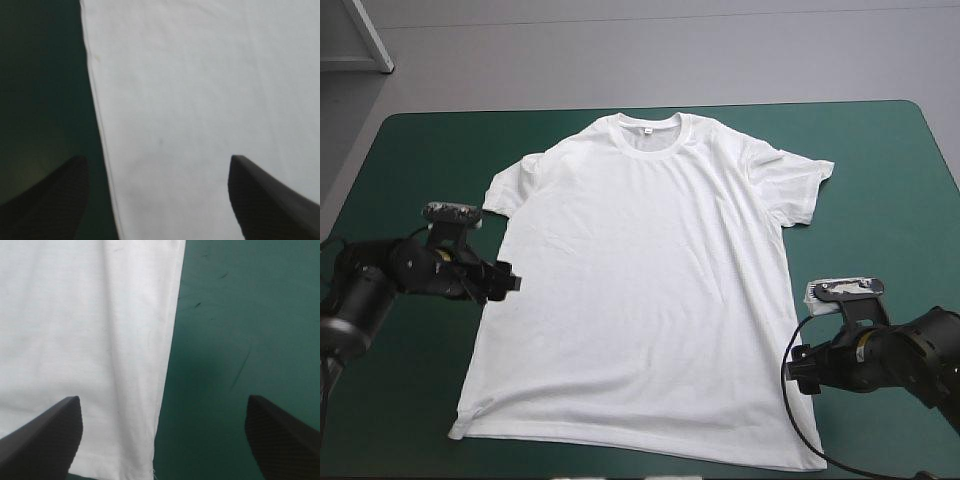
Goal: Fold the cloth
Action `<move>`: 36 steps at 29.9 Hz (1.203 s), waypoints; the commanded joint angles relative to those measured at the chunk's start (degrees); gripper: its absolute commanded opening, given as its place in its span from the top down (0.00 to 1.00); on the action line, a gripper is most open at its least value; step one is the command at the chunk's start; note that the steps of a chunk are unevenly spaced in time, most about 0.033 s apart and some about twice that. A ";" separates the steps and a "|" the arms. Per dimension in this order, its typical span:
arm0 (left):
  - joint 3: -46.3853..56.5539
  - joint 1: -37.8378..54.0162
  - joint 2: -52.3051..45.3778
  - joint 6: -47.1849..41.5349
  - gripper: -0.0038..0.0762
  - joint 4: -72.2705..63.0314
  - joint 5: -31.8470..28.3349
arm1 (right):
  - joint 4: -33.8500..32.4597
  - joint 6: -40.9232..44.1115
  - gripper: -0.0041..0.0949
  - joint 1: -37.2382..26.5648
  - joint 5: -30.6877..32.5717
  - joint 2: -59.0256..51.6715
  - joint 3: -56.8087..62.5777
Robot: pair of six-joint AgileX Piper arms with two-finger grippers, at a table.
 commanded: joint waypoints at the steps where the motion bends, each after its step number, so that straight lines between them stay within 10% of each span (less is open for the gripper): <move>1: -8.97 0.06 6.93 -1.44 0.25 2.61 -3.63 | -1.09 1.64 0.12 -0.06 0.11 -0.51 -2.45; 25: -17.44 0.06 32.70 -6.60 0.27 5.54 -18.56 | -8.42 5.41 0.14 -0.06 -2.41 5.17 -8.67; 36: -17.44 0.06 40.72 -5.85 0.96 4.64 -14.41 | -13.11 4.55 0.24 -0.26 -14.01 27.98 -22.00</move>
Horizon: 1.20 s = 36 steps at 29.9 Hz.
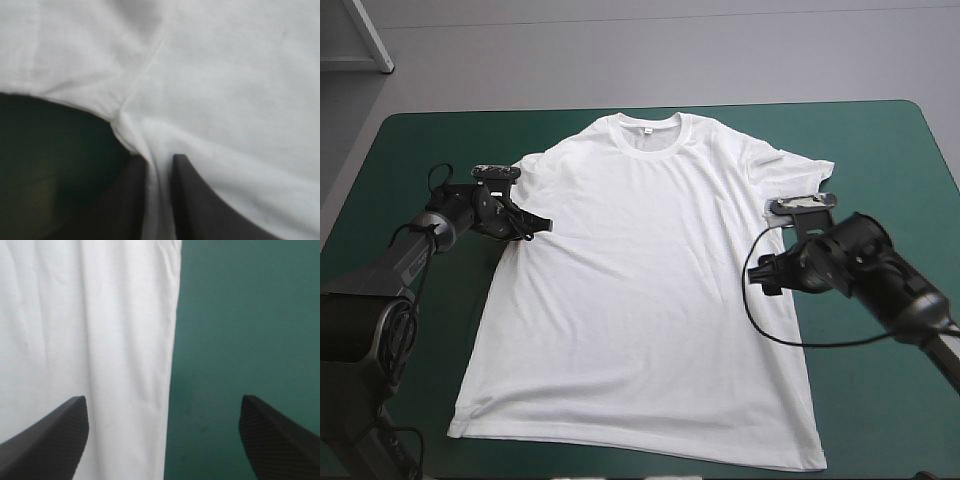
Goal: Fold the cloth
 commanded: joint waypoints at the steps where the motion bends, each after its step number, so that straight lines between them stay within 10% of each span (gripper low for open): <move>1: 0.62 0.06 2.70 1.58 0.96 0.11 2.87 | -1.74 -0.65 0.25 -0.26 -4.42 6.26 -6.31; 13: 0.62 0.39 1.59 2.72 0.96 1.00 3.34 | 12.70 -10.96 0.26 -15.26 -8.90 22.56 -15.67; 24: 0.62 0.39 1.59 2.72 0.96 1.00 3.88 | 20.18 -14.85 0.31 -16.13 -11.82 30.12 -15.67; 33: 0.62 0.39 1.59 2.49 0.96 -4.11 2.20 | 21.36 -16.97 0.98 -16.13 -12.27 30.41 -15.29; 36: 0.62 0.39 0.74 2.49 0.96 -4.22 1.47 | 19.89 -16.97 0.98 -16.13 -12.54 29.84 -15.67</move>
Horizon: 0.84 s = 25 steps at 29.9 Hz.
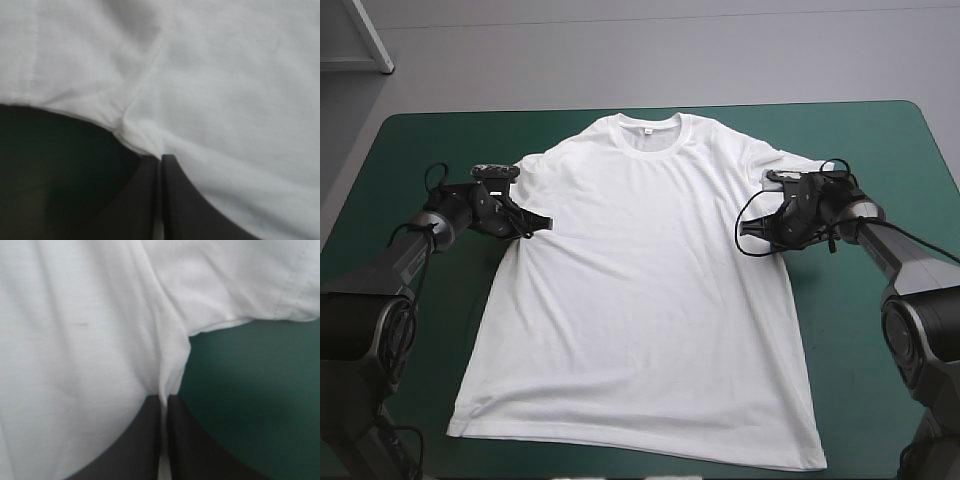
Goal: Fold the cloth
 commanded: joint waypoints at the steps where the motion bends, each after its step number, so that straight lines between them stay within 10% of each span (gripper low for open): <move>1: 0.98 0.13 -0.39 0.00 0.96 -0.58 1.24 | 0.12 -0.62 0.98 -0.09 -0.94 -2.65 -1.22; 25: -35.95 1.34 -26.77 0.22 0.96 9.63 20.64 | -11.16 2.01 0.98 -0.09 19.73 -25.65 -29.20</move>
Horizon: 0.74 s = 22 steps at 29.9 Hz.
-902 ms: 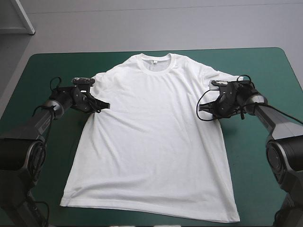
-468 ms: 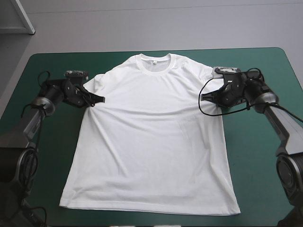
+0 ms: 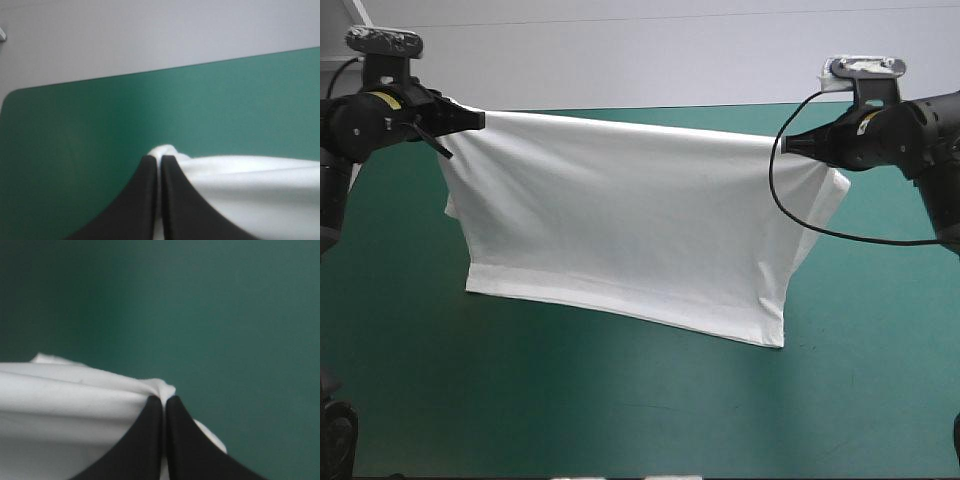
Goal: Fold the cloth
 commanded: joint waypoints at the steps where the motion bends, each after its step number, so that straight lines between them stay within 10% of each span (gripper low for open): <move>1: -6.48 0.10 -3.47 0.17 0.96 3.63 -0.80 | -3.03 0.04 0.98 -0.15 0.97 -2.90 -7.78; 12: -11.74 0.10 -1.84 1.99 0.96 3.13 -0.80 | 3.69 -3.79 0.98 -0.15 0.21 -1.25 -20.47; 22: -23.60 0.10 12.86 5.16 0.96 -2.55 -8.24 | 5.98 -4.07 0.98 -0.15 -20.85 10.02 -24.24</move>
